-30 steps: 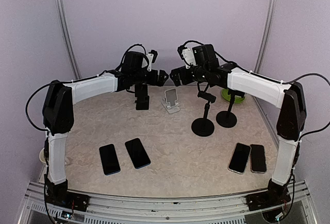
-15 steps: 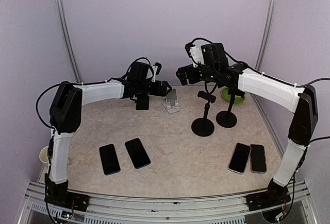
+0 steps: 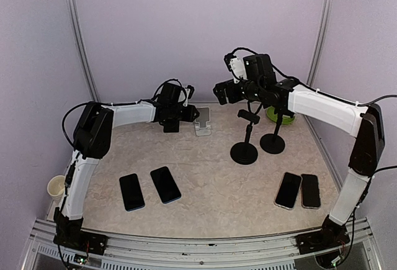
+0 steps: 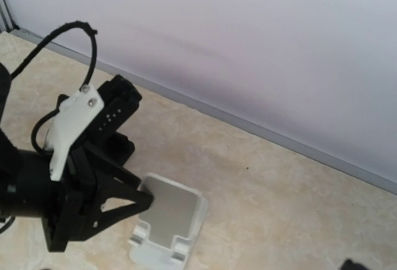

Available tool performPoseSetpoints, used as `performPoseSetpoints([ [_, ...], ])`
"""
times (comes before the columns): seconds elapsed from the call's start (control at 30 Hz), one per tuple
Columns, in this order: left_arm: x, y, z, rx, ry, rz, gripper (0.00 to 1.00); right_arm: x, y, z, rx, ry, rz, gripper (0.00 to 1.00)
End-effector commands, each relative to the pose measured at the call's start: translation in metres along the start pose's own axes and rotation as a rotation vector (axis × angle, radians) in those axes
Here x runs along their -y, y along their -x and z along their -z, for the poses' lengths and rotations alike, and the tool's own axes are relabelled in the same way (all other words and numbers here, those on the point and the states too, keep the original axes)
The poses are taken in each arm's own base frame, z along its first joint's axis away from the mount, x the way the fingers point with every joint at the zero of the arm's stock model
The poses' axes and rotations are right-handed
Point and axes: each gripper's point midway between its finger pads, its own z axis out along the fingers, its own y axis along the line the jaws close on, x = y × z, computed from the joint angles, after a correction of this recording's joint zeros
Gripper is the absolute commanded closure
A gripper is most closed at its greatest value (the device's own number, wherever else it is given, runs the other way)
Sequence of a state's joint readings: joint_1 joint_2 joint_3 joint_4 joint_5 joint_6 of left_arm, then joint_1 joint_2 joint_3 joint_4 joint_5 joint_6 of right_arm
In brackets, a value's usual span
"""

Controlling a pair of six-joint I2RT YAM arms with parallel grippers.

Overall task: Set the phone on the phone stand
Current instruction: Adjust the phone stand at the center of the board.

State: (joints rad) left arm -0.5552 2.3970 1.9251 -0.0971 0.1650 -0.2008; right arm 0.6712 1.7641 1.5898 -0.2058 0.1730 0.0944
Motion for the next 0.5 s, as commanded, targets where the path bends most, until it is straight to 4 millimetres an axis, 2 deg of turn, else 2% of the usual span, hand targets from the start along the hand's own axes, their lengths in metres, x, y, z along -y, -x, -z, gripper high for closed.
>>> performPoseSetpoints([
  [0.0,-0.012,0.012,-0.003,0.033,0.015,-0.012,0.74,0.005,0.019,0.013,0.059,-0.005,-0.02,0.0],
  [0.33,-0.013,0.009,-0.014,0.04,-0.013,-0.012,0.75,0.003,0.018,0.009,0.055,-0.001,-0.018,0.0],
  [0.47,-0.006,0.007,-0.014,0.03,-0.045,0.003,0.74,0.004,0.017,0.008,0.05,-0.005,-0.016,0.0],
])
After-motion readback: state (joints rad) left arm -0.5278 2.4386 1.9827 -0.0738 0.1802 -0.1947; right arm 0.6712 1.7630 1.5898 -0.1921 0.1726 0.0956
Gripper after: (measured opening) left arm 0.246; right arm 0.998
